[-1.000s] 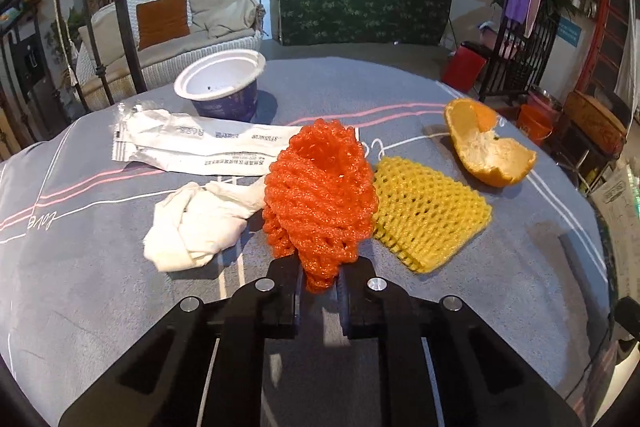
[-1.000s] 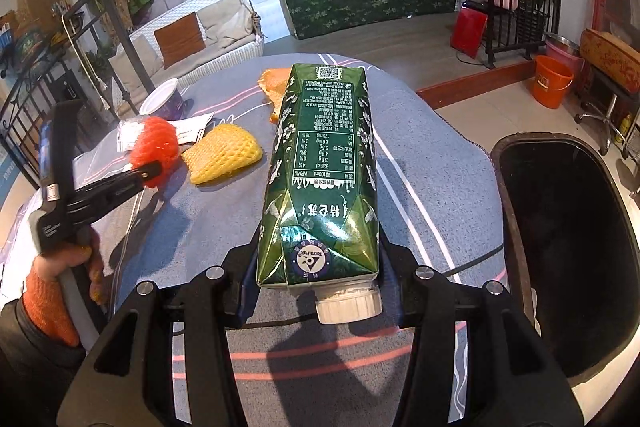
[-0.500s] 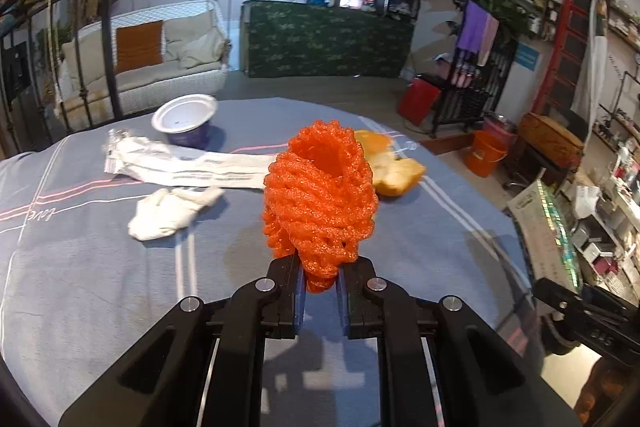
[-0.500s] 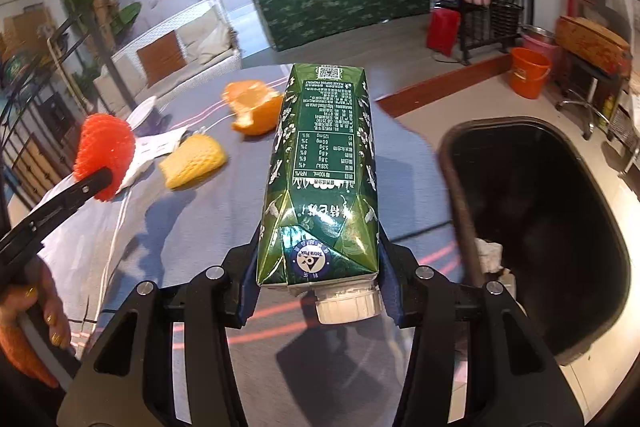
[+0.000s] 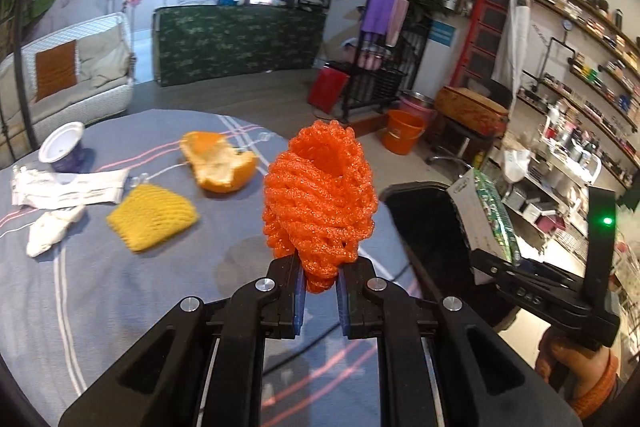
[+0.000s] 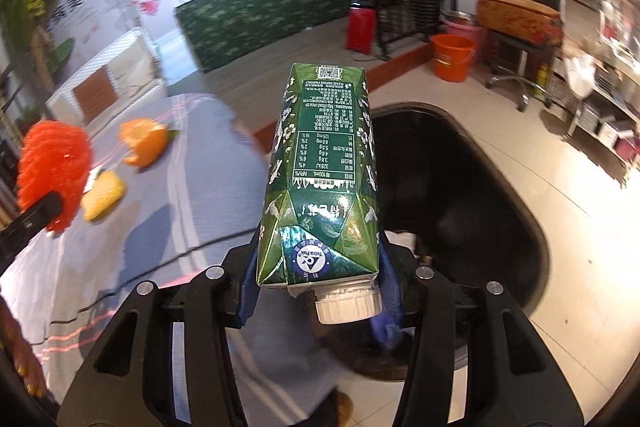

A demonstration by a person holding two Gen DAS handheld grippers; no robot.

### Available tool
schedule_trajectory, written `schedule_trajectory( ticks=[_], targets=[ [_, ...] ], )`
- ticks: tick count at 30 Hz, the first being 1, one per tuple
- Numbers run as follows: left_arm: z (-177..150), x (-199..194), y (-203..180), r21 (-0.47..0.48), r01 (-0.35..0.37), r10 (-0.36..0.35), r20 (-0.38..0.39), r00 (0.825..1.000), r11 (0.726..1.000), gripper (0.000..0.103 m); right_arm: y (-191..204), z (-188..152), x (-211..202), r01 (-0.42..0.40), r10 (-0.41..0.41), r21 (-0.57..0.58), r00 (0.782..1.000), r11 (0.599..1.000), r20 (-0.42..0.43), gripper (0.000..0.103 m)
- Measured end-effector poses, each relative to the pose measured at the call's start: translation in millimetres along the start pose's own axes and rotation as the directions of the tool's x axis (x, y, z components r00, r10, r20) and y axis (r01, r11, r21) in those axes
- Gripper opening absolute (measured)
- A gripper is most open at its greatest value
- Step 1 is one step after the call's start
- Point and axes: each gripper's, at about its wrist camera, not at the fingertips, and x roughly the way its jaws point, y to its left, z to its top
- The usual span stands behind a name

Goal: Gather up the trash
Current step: 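Carry the carton and orange net over the black bin and open both tools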

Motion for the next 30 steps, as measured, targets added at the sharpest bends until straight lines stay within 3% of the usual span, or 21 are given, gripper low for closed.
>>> schedule_trajectory(
  ticks=[9, 11, 14, 24, 30],
  targets=[
    [0, 25, -53, 0.110, 0.100, -0.097, -0.032, 0.995, 0.989, 0.013, -49, -9, 36, 0.074, -0.068, 0.106, 0.996, 0.992, -0.060, 0.050],
    [0, 29, -62, 0.125, 0.116, -0.112, -0.041, 0.993, 0.985, 0.013, -57, -11, 41, 0.085, -0.077, 0.129, 0.995, 0.988, -0.071, 0.055],
    [-2, 38, -73, 0.137, 0.143, -0.135, -0.062, 0.989, 0.980, 0.013, -60, -11, 34, 0.099, -0.094, 0.127, 0.995, 0.987, -0.043, 0.066],
    [-5, 72, -104, 0.134, 0.206, -0.186, -0.151, 0.971, 0.969, 0.013, -97, 3, -6, 0.184, -0.196, 0.175, 0.979, 0.967, 0.055, 0.069],
    [-10, 88, -139, 0.226, 0.224, -0.187, -0.175, 0.967, 0.948, 0.013, -119, 5, -25, 0.208, -0.233, 0.234, 0.969, 0.950, 0.082, 0.069]
  ],
)
